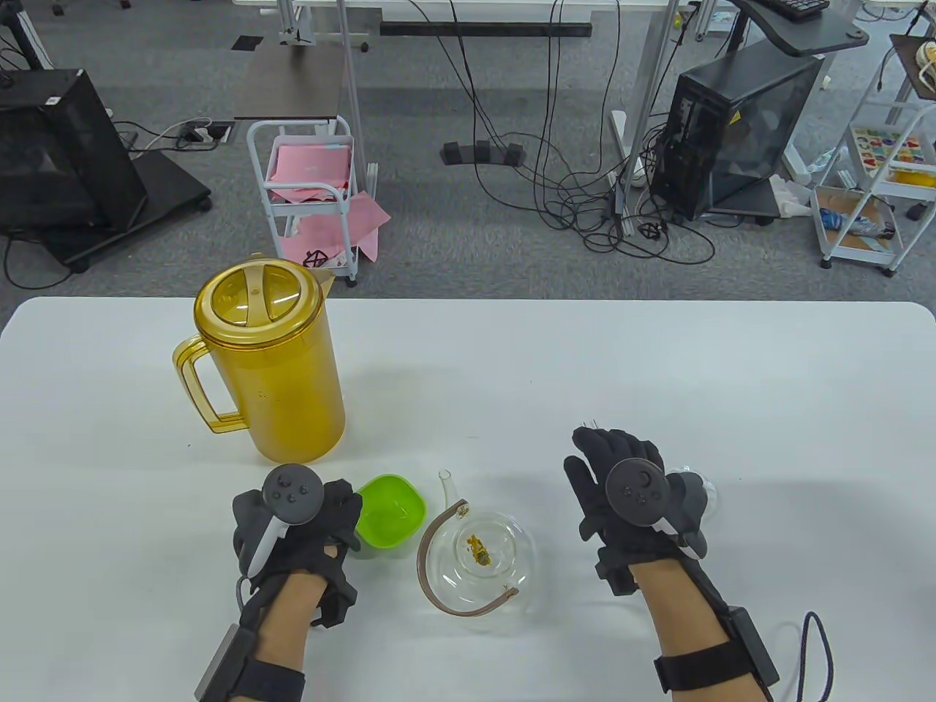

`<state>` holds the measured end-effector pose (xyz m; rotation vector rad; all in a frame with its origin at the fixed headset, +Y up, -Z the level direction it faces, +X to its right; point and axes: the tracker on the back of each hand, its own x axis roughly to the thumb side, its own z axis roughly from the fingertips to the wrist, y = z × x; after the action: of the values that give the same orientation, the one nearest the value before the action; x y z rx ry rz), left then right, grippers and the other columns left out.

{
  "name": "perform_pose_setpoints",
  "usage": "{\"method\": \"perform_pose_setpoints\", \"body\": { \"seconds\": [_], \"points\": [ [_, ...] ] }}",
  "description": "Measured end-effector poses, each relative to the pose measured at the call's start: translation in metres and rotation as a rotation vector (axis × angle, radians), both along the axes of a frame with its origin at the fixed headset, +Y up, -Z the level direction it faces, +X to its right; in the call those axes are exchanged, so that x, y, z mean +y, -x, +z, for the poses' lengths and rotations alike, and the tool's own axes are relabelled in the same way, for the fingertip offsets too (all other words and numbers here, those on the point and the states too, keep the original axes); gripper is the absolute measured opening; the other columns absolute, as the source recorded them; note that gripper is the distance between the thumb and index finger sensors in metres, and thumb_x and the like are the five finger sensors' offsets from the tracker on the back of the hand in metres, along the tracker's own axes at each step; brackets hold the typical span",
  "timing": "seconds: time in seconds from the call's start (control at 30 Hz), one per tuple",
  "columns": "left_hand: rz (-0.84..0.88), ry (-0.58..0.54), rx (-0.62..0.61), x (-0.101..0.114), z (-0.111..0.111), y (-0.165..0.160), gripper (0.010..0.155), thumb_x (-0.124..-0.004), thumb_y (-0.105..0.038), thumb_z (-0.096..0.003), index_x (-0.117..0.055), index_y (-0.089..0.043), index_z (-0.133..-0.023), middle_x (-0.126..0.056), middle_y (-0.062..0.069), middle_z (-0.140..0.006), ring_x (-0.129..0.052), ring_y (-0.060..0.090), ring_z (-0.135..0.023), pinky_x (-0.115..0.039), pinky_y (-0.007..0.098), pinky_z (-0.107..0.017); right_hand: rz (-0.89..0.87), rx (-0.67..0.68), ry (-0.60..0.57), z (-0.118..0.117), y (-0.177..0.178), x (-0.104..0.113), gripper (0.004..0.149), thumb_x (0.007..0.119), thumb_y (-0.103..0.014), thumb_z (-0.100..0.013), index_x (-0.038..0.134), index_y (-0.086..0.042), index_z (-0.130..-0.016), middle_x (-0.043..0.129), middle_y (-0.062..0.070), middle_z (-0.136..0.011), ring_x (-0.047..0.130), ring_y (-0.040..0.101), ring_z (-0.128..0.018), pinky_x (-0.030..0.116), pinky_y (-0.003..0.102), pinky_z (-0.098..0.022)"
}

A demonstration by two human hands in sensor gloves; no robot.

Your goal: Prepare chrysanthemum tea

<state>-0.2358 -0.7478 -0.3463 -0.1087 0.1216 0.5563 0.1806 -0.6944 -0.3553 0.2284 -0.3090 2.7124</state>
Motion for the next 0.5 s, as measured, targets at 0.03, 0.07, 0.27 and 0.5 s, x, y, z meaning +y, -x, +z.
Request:
{"method": "perform_pose_setpoints", "body": {
  "seconds": [0.03, 0.07, 0.27, 0.5],
  "points": [
    [0.001, 0.001, -0.005, 0.0, 0.0, 0.0, 0.054, -0.084, -0.046, -0.056, -0.084, -0.012, -0.098, -0.11, 0.007, -0.063, -0.097, 0.034, -0.051, -0.067, 0.064, -0.064, -0.001, 0.001, 0.001, 0.0, 0.0, 0.0, 0.056, 0.068, -0.054, -0.057, 0.069, -0.025, -0.106, 0.073, 0.004, -0.106, 0.073, 0.038, -0.103, 0.051, 0.067, -0.073],
    [-0.007, -0.012, -0.007, 0.001, 0.001, -0.001, 0.054, -0.083, -0.047, -0.056, -0.083, -0.013, -0.098, -0.109, 0.007, -0.064, -0.097, 0.034, -0.053, -0.066, 0.065, -0.064, -0.001, 0.002, 0.001, 0.0, 0.0, 0.0, 0.056, 0.068, -0.054, -0.057, 0.069, -0.026, -0.106, 0.073, 0.004, -0.106, 0.073, 0.038, -0.103, 0.051, 0.067, -0.073],
    [-0.036, -0.123, 0.004, 0.012, 0.006, -0.002, 0.06, -0.079, -0.053, -0.0562, -0.075, -0.018, -0.104, -0.099, 0.011, -0.082, -0.089, 0.038, -0.07, -0.057, 0.068, -0.069, 0.024, 0.001, -0.008, 0.0, 0.003, 0.0, 0.056, 0.068, -0.054, -0.057, 0.069, -0.026, -0.106, 0.073, 0.004, -0.106, 0.073, 0.038, -0.103, 0.051, 0.067, -0.073],
    [-0.007, -0.288, -0.009, 0.03, 0.014, -0.005, 0.057, -0.077, -0.054, -0.0565, -0.077, -0.021, -0.103, -0.096, 0.012, -0.092, -0.088, 0.041, -0.079, -0.055, 0.068, -0.071, 0.036, 0.008, -0.015, 0.001, 0.005, 0.0, 0.056, 0.068, -0.054, -0.058, 0.07, -0.026, -0.106, 0.074, 0.004, -0.105, 0.074, 0.037, -0.103, 0.051, 0.066, -0.073]
  ]
}}
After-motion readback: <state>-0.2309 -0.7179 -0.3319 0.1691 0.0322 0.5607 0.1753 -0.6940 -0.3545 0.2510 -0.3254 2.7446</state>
